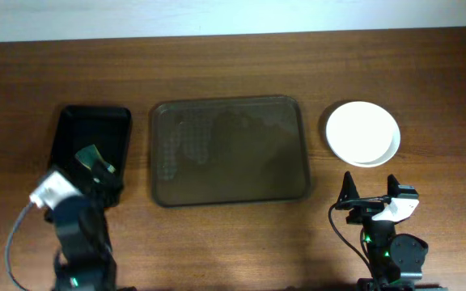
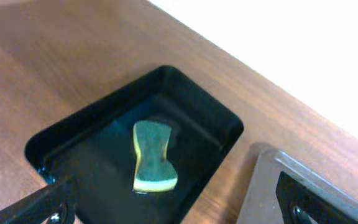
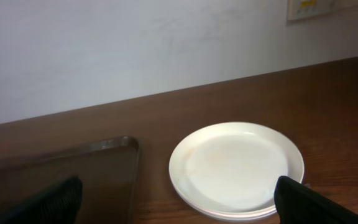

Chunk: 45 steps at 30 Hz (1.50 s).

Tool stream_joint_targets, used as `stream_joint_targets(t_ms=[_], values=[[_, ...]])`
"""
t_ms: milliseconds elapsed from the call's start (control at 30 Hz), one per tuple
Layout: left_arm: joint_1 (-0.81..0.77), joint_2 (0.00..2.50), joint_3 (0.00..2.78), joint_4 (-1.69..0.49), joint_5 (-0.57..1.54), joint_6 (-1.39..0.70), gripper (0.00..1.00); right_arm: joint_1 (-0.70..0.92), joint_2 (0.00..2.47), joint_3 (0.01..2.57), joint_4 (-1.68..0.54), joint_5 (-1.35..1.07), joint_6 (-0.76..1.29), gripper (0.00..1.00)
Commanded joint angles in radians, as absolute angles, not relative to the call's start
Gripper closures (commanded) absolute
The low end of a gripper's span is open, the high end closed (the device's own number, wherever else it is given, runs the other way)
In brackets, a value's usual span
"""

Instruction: Clean dirty plates on tray and stack at the side

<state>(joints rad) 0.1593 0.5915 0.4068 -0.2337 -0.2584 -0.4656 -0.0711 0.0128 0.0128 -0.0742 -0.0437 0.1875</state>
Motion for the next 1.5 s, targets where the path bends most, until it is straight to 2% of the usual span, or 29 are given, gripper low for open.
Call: stream_joint_targets(t_ms=[0, 167, 267, 433, 533, 1467], values=[[0.144, 0.365, 0.217, -0.129, -0.218, -0.312, 0.01, -0.064, 0.006, 0.006, -0.075, -0.049, 0.195, 0.02], [0.052, 0.230, 0.068, 0.060, -0.136, -0.025, 0.01, -0.064, 0.006, 0.006, -0.075, -0.049, 0.195, 0.02], [0.048, 0.183, 0.021, 0.066, -0.035, 0.164, 0.01, -0.064, 0.006, 0.006, -0.075, -0.049, 0.195, 0.02], [0.048, 0.079, 0.008, -0.082, -0.032, 0.174, 0.01, -0.064, 0.006, 0.006, -0.075, -0.049, 0.195, 0.02], [0.048, 0.004, 0.008, -0.081, -0.028, 0.174, 0.01, -0.064, 0.006, 0.006, -0.075, -0.049, 0.195, 0.02], [0.048, 0.006, 0.009, -0.081, -0.029, 0.174, 0.01, -0.064, 0.006, 0.006, -0.075, -0.049, 0.195, 0.02]])
